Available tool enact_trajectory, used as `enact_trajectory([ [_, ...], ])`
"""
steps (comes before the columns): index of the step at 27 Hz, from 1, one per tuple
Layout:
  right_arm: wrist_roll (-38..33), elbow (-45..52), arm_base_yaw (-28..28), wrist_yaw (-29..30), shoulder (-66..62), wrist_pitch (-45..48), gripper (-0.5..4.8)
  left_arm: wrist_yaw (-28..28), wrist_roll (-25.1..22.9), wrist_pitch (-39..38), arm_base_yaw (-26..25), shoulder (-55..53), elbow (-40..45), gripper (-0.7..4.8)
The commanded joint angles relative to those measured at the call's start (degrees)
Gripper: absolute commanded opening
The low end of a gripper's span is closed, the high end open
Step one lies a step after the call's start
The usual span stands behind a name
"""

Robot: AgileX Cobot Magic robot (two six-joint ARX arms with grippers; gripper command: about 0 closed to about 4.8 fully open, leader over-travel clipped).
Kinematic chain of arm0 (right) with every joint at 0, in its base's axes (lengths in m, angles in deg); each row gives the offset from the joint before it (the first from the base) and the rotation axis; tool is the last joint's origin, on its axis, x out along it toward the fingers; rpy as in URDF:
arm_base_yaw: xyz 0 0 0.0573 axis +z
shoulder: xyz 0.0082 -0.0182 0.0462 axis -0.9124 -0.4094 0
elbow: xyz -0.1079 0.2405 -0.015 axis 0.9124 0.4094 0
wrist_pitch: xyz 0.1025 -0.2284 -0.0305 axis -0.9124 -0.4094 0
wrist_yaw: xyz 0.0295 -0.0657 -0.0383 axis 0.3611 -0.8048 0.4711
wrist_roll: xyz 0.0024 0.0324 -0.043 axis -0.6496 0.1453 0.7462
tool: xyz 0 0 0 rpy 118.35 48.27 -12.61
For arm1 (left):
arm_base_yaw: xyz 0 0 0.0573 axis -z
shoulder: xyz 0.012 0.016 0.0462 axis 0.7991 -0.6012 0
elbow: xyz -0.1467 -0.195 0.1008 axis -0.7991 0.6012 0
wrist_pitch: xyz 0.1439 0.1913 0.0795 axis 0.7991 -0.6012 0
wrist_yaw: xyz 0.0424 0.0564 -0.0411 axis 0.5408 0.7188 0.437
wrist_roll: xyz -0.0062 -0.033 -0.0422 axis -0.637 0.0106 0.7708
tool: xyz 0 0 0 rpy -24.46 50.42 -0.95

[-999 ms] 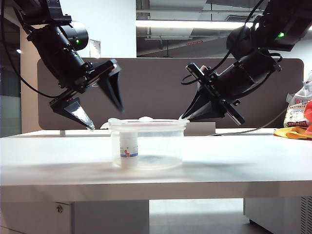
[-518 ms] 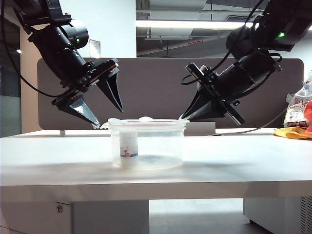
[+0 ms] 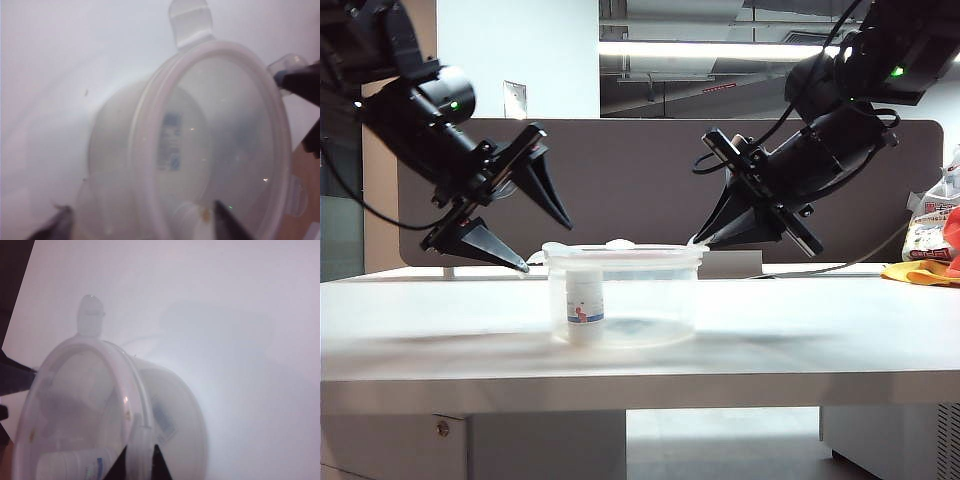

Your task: Remove the lid of the round box, pick up the small white medicine bottle inside, and place it on the table.

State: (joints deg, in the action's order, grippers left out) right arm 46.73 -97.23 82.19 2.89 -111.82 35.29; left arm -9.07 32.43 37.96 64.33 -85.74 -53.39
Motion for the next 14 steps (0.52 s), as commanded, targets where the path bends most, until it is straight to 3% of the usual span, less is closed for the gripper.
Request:
enact_trajectory([
  [1, 0.11, -0.09, -0.04, -0.48, 0.22, 0.2, -0.02, -1.27, 0.79, 1.2, -0.31, 0.13, 0.33, 3.01],
  [7, 0.11, -0.09, -0.04, -0.5, 0.2, 0.57, -0.02, -2.6, 0.81, 2.16, -0.26, 0.22, 0.33, 1.71],
  [14, 0.11, -0.09, -0.07, -0.5, 0.22, 0.55, -0.02, -2.58, 0.76, 2.54, -0.22, 0.22, 0.33, 1.06],
])
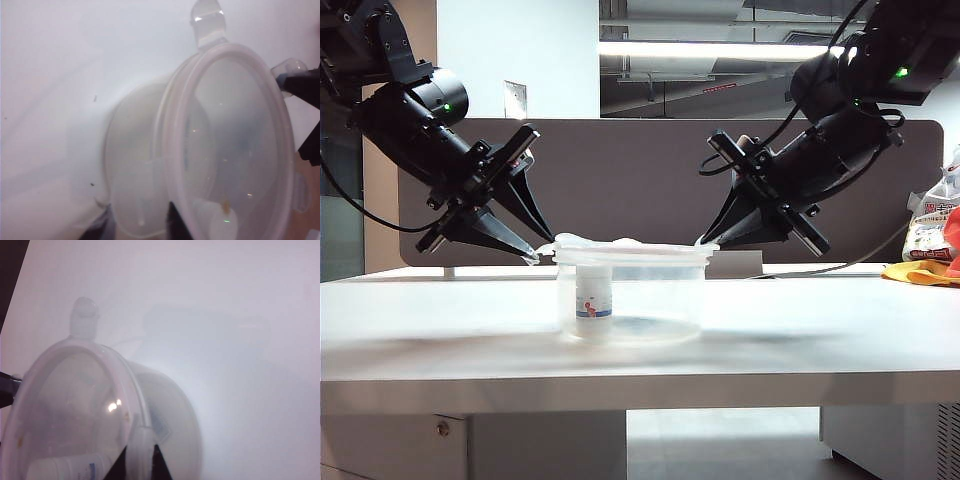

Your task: Remove the lid of the round box, pick up the small white medicine bottle inside, and place it on the table.

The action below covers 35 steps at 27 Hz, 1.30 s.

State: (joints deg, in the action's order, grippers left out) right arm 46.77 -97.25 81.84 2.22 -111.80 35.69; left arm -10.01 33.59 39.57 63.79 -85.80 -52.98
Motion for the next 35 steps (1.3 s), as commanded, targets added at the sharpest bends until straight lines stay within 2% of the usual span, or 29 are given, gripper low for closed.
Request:
enact_trajectory([
  [1, 0.07, -0.07, 0.28, 0.17, 0.17, 0.13, -0.02, -1.64, -0.44, 0.96, 0.33, 0.28, -0.09, 1.05],
  [4, 0.07, -0.07, 0.28, 0.17, 0.2, 0.15, -0.02, -1.66, -1.62, 1.01, 0.33, 0.28, -0.11, 0.47],
  [7, 0.07, -0.07, 0.28, 0.2, 0.2, 0.15, -0.02, -1.66, -1.92, 1.03, 0.33, 0.28, -0.15, 0.42],
  [10, 0.07, -0.09, 0.28, 0.24, 0.2, 0.15, -0.02, -1.75, -2.01, 1.05, 0.33, 0.33, -0.2, -0.04],
  [22, -0.39, -0.15, 0.28, 2.43, 0.66, 1.77, -0.02, -4.2, -2.99, 1.46, 0.33, 0.81, -0.77, -0.06],
  [32, -0.37, -5.25, 0.28, 2.8, 0.96, 0.59, -0.02, -4.35, -2.73, 0.33, 0.35, 1.79, -3.34, -0.06],
  [35, -0.37, -5.84, 0.24, 2.8, 0.96, 0.55, -0.02, -5.88, -2.1, 0.02, 0.42, 1.79, -3.37, -0.06],
])
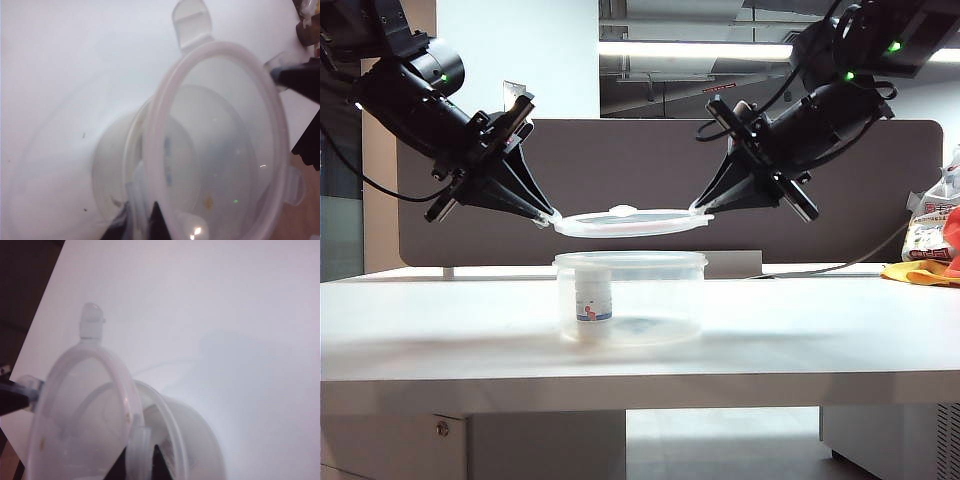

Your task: Remove the lid of the round box, pick up the small white medicine bottle inside, and place it on the table.

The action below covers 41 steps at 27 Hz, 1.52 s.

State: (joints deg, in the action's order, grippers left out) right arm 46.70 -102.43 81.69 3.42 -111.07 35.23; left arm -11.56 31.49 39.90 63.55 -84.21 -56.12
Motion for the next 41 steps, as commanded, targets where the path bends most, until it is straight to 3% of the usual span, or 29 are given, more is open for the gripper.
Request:
enact_trajectory([
  [1, -0.31, -0.74, 0.33, 1.6, 0.24, 1.01, -0.02, -5.01, 0.35, -0.22, 0.72, 0.2, -0.24, -0.06],
  [9, -0.35, -1.09, -3.13, 2.01, 0.48, 0.57, -0.02, -4.96, 0.7, -0.22, 4.94, 0.22, -3.5, -0.06],
  [17, -0.31, -1.16, -10.01, 1.95, 2.16, -0.11, -0.02, -4.42, 3.8, 2.62, 8.63, 0.2, -7.3, -0.05],
  [20, -0.33, -1.29, -13.07, 1.99, 2.73, -0.04, -0.02, -4.15, 5.4, 2.78, 8.66, 0.22, -8.26, 0.35],
  [26, -1.64, -1.31, -19.04, 1.97, 4.39, 0.31, -0.02, -5.42, 6.25, 3.17, 8.94, 0.31, -9.2, 0.41],
  [29, -1.86, -1.31, -21.42, 1.99, 4.87, 0.66, -0.02, -5.09, 7.04, 3.23, 9.46, 0.33, -9.2, 0.87],
  [41, -1.38, -1.25, -22.56, 2.56, 4.83, -1.79, -0.01, -5.11, 7.26, 5.33, 12.41, 0.61, -10.27, 0.89],
])
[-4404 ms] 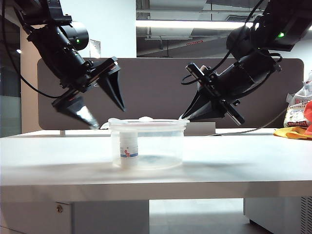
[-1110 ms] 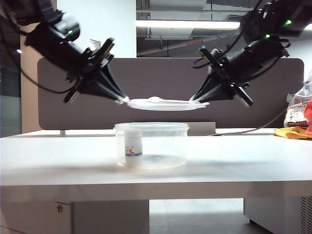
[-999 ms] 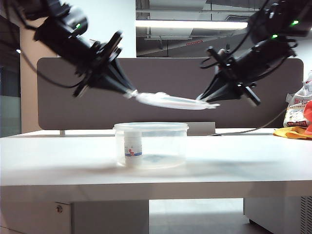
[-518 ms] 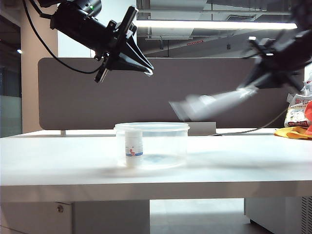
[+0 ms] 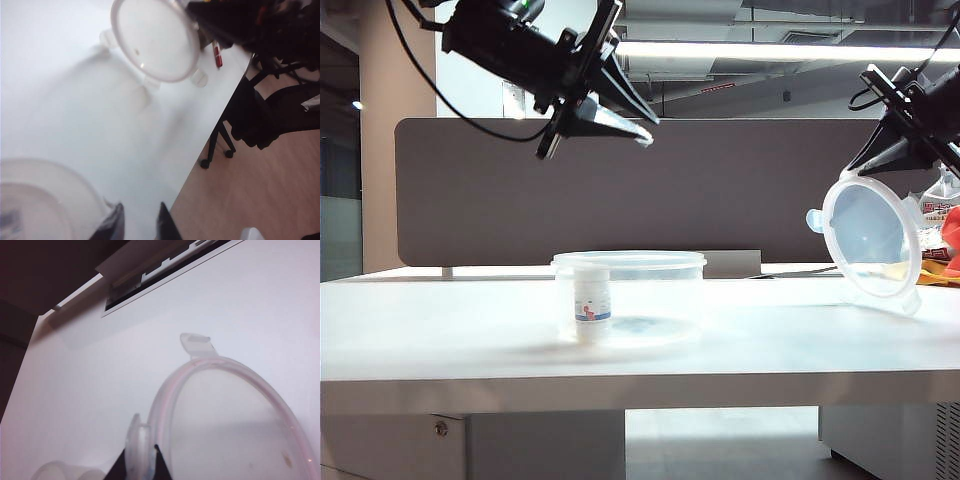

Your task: Remove the lid of the round box, pick up the small white medicine bottle inside, and place it on the table.

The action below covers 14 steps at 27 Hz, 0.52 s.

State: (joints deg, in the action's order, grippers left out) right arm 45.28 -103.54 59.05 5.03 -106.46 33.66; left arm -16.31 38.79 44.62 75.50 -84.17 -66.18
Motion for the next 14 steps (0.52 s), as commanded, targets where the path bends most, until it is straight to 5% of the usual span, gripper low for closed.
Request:
enact_trajectory([
  [1, 0.04, -0.13, 0.17, 1.81, 0.22, -0.22, 0.0, -0.48, -0.04, 0.55, 0.46, 0.57, -0.2, 0.89],
  [4, 0.02, -0.13, 0.33, 3.8, 0.22, -0.2, 0.8, -0.5, -0.04, 0.39, 0.46, 0.55, -0.2, 1.03],
  [8, 0.0, -0.13, 1.01, 5.4, 0.24, 0.04, 2.52, -0.81, -0.04, 0.39, 0.46, 0.57, -0.2, 2.15],
  [14, 0.0, -0.15, 2.58, 9.49, 0.24, 0.37, 2.64, -1.57, -1.03, -0.22, 0.13, 0.87, -0.2, 2.41],
])
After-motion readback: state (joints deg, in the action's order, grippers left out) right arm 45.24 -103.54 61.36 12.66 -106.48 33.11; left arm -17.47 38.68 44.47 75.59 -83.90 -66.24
